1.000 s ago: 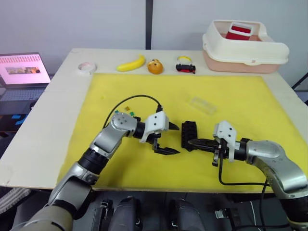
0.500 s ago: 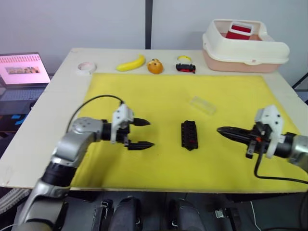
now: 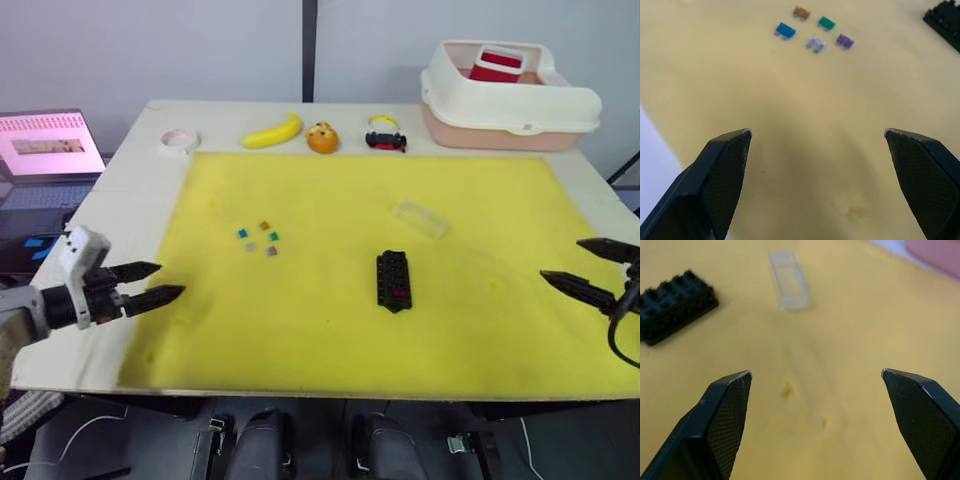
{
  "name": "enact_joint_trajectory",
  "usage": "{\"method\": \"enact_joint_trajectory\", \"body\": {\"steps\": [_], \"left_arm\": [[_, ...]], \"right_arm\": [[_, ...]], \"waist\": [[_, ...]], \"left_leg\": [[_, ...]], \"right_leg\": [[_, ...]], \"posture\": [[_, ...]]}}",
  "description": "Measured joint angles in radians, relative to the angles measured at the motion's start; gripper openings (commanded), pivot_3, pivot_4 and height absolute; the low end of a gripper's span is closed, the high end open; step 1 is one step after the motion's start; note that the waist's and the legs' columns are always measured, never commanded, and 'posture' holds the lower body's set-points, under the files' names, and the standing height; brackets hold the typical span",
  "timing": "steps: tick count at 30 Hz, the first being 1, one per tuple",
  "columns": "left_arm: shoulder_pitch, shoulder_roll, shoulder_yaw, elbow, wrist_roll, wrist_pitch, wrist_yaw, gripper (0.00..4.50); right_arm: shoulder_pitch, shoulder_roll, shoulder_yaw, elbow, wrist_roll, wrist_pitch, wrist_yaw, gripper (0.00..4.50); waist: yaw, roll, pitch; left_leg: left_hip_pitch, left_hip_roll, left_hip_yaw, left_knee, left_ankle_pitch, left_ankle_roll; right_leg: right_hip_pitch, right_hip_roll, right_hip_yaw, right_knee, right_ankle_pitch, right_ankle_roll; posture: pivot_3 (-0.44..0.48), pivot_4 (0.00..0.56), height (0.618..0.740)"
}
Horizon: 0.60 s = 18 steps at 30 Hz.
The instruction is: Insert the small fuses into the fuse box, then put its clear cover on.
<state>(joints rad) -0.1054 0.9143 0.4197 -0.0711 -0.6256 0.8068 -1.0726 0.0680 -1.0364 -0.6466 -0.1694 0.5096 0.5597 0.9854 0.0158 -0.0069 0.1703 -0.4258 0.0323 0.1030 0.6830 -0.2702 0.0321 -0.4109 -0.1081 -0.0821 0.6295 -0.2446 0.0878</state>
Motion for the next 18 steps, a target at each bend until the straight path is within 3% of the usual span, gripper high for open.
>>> {"method": "enact_joint_trajectory", "body": {"steps": [4,9,12,18], "left_arm": [[-0.134,-0.024,-0.023,0.024,-0.101,0.192,0.058,4.5],[-0.349,-0.035,-0.084,0.192,-0.164,0.424,0.105,4.5],[-0.484,-0.093,-0.124,0.325,-0.175,0.561,0.142,4.5],[-0.609,-0.163,-0.13,0.52,-0.156,0.633,0.228,4.5]], "right_arm": [[-0.06,0.019,0.09,-0.074,0.033,0.032,-0.019,4.48],[-0.189,0.04,0.219,-0.222,0.145,0.123,-0.037,4.48],[-0.297,0.105,0.339,-0.285,0.208,0.171,-0.064,4.48],[-0.397,0.2,0.484,-0.325,0.241,0.206,-0.12,4.48]], "waist": [[-0.004,0.0,0.0],[-0.006,0.0,0.0],[-0.003,-0.001,0.001],[-0.004,-0.003,0.001]], "left_leg": [[0.0,0.0,0.0,0.0,0.0,0.0],[0.0,0.0,0.0,0.0,0.001,0.0],[0.0,0.0,0.0,0.0,0.001,-0.001],[-0.001,0.0,0.0,0.0,0.004,-0.006]], "right_leg": [[0.0,0.0,0.0,0.001,0.0,0.001],[0.0,0.003,0.0,0.001,0.002,0.005],[0.0,0.003,0.0,0.001,0.002,0.005],[0.0,0.003,0.0,0.001,0.002,0.005]], "posture": [[0.0,0.15,0.74],[0.0,0.15,0.74],[0.0,0.15,0.74],[0.0,0.15,0.74]]}}
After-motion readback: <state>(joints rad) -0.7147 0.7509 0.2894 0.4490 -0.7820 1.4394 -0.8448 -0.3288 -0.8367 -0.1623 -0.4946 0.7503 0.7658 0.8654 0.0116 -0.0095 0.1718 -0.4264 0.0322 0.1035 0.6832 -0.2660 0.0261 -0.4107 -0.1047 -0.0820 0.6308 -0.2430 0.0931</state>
